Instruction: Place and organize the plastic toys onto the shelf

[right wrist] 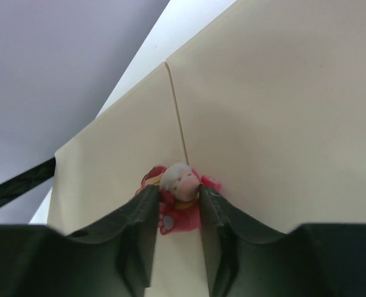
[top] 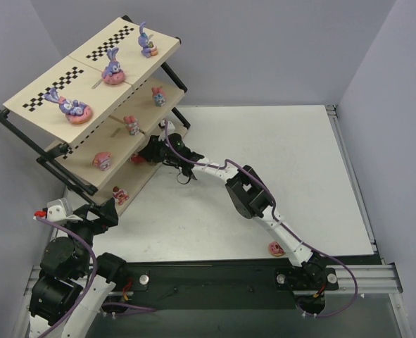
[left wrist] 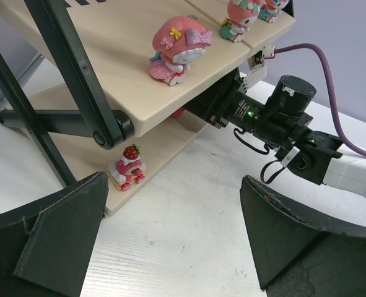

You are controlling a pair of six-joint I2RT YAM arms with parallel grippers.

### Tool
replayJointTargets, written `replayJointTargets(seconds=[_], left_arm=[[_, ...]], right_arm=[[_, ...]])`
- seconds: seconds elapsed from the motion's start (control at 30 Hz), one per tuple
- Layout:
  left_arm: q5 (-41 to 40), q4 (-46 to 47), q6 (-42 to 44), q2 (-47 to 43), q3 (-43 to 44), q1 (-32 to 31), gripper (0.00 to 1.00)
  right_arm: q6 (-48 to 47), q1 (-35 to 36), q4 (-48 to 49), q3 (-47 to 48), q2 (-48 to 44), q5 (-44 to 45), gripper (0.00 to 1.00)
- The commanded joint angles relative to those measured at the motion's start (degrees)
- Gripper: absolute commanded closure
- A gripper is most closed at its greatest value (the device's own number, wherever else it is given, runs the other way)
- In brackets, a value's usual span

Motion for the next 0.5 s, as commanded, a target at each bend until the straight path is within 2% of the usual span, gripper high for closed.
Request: replayJointTargets(seconds=[0.0,0.03,0.23,0.47], left_arm=[[-0.60,1.17,-0.49,-7.19,1.47,0.46,0.03],[-0.60,1.17,-0.49,-7.19,1.47,0.46,0.03],[-0.43,1.26,-0.40,-7.19,1.47,0.46,0.03],[-0.25,1.34,-0.31,-7.19,1.30,0.46,0.03]], right_arm=[[-1.61,0.55,2.67,-0.85,-2.86,-0.72,0.80],[-1.52,0.55,3.19,-2.16,-3.22,-0.36,0.86],[-0.12,0.46,7.58,-9.46,-7.08,2.62,1.00],[2.26,0.29,12.59,-16.85,-10.86,3.51,1.00]])
